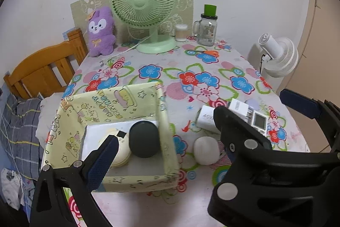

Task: Organize rigid objects
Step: 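Withdraw both tools from the box back toward the remaining objects, then grasp the white remote control with the right tool, then lift the white remote with the right tool while the left tool reaches the white egg-shaped object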

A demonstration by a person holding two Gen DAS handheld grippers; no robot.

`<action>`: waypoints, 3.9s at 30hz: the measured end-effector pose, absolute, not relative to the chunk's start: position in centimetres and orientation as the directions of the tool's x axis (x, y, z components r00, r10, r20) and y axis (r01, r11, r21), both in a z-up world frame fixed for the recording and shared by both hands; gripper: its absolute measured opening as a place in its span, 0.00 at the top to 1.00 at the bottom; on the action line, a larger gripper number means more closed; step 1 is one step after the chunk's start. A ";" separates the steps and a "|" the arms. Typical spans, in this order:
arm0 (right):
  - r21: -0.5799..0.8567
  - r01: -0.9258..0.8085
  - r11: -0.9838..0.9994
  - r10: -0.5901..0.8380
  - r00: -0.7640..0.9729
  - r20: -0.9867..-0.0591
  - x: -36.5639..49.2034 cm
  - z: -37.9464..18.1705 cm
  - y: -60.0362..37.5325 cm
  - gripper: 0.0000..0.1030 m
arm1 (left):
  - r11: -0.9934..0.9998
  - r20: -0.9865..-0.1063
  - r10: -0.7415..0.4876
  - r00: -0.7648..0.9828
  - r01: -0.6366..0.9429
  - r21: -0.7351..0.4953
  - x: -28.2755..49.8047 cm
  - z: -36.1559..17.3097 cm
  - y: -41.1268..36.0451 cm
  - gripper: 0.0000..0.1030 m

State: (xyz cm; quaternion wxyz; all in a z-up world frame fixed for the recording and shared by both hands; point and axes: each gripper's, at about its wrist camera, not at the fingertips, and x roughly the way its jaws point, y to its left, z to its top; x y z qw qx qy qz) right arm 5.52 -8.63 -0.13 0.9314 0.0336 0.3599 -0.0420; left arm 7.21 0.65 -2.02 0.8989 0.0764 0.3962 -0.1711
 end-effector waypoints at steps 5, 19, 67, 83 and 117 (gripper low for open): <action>0.040 0.111 0.993 -0.056 0.743 -0.667 4.5 0.5 -10.1 0.06 | 0.926 -0.717 -0.258 0.647 0.378 0.008 6.3 -1.2 -0.6 0.01; 0.050 0.175 0.983 -0.098 0.738 -0.668 2.3 0.2 -14.9 0.06 | 0.921 -0.693 -0.286 0.661 0.390 -0.007 4.7 -1.2 -4.6 0.01; 0.066 0.200 0.977 -0.090 0.680 -0.727 4.5 -9.9 -22.8 0.06 | 0.939 -0.774 -0.218 0.595 0.343 0.000 5.2 -11.3 -9.9 0.05; 0.130 0.205 0.970 -0.012 0.575 -0.818 7.6 -13.1 -21.0 0.06 | 0.935 -0.773 -0.233 0.590 0.355 -0.010 5.0 -11.8 -8.5 0.01; 0.018 0.176 0.984 -0.094 0.610 -0.787 5.8 -12.8 -21.9 0.51 | 0.942 -0.786 -0.159 0.598 0.330 0.060 6.4 -12.4 -9.4 0.19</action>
